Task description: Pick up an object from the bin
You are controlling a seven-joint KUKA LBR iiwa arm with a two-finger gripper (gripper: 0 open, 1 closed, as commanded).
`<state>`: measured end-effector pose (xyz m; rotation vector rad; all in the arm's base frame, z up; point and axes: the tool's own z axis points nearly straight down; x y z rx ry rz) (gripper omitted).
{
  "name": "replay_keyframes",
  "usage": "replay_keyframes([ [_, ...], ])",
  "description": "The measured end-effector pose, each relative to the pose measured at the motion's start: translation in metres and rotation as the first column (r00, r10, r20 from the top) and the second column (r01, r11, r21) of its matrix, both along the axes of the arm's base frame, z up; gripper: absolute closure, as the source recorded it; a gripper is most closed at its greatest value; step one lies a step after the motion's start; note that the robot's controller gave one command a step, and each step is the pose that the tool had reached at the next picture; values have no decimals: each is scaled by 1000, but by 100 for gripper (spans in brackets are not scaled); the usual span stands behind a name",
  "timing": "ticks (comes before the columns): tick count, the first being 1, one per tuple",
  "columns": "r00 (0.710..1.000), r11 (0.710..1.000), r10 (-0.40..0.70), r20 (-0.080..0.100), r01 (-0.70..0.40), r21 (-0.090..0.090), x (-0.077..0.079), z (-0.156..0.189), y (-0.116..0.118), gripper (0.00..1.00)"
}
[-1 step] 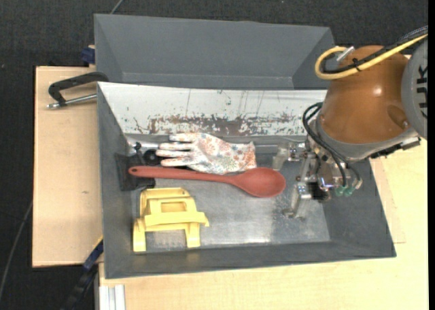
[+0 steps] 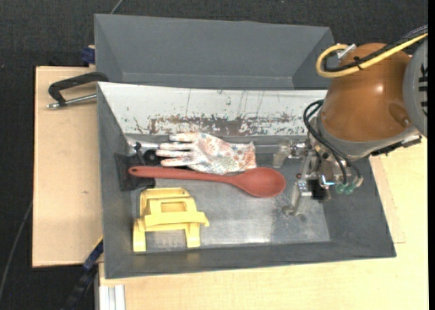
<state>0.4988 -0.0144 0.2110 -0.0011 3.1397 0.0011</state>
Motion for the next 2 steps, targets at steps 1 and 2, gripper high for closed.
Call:
replay_keyframes([
  [1, 999, 999, -54, 2, 54, 2, 25, -64, 12, 0],
  [2, 997, 997, -80, -2, 80, 2, 36, -92, 20, 0],
])
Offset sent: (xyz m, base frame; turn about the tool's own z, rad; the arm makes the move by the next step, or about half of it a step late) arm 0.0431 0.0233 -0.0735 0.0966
